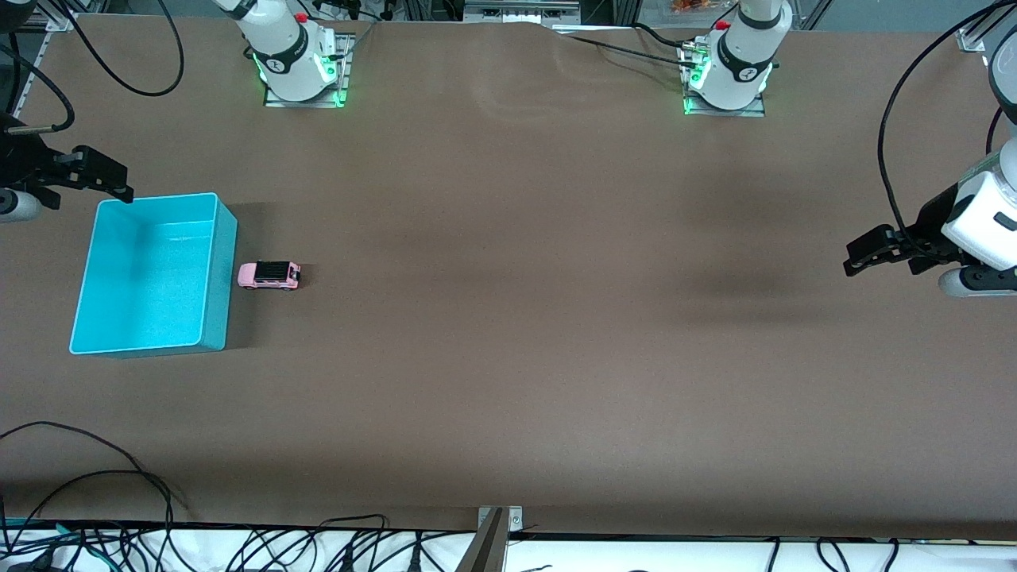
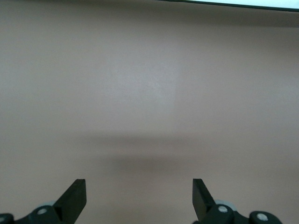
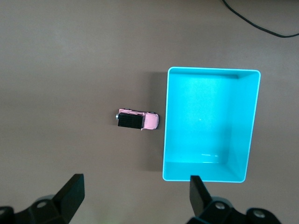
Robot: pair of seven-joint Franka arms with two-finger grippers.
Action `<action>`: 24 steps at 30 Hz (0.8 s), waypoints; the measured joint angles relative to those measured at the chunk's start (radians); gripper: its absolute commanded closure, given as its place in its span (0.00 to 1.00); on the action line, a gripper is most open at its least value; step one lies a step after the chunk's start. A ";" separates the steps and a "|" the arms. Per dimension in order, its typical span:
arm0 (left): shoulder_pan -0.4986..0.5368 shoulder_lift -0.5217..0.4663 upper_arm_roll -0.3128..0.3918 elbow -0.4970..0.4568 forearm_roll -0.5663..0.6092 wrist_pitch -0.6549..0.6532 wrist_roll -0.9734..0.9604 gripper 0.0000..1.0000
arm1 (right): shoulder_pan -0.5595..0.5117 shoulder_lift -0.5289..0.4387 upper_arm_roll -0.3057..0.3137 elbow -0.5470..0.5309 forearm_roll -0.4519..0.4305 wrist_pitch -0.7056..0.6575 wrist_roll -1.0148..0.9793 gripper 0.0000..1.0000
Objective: Wind and store pink jeep toy
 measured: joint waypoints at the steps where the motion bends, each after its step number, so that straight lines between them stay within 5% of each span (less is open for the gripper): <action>1: 0.000 0.000 0.000 0.000 0.000 0.000 0.000 0.00 | 0.000 0.000 0.000 0.000 0.000 0.000 0.000 0.00; 14: -0.005 -0.003 0.011 0.000 0.000 -0.006 -0.003 0.00 | 0.008 0.006 0.002 0.000 0.000 0.000 0.000 0.00; 24: -0.237 -0.029 0.259 -0.001 0.000 -0.020 -0.002 0.00 | 0.018 0.006 0.006 0.000 0.008 0.000 0.001 0.00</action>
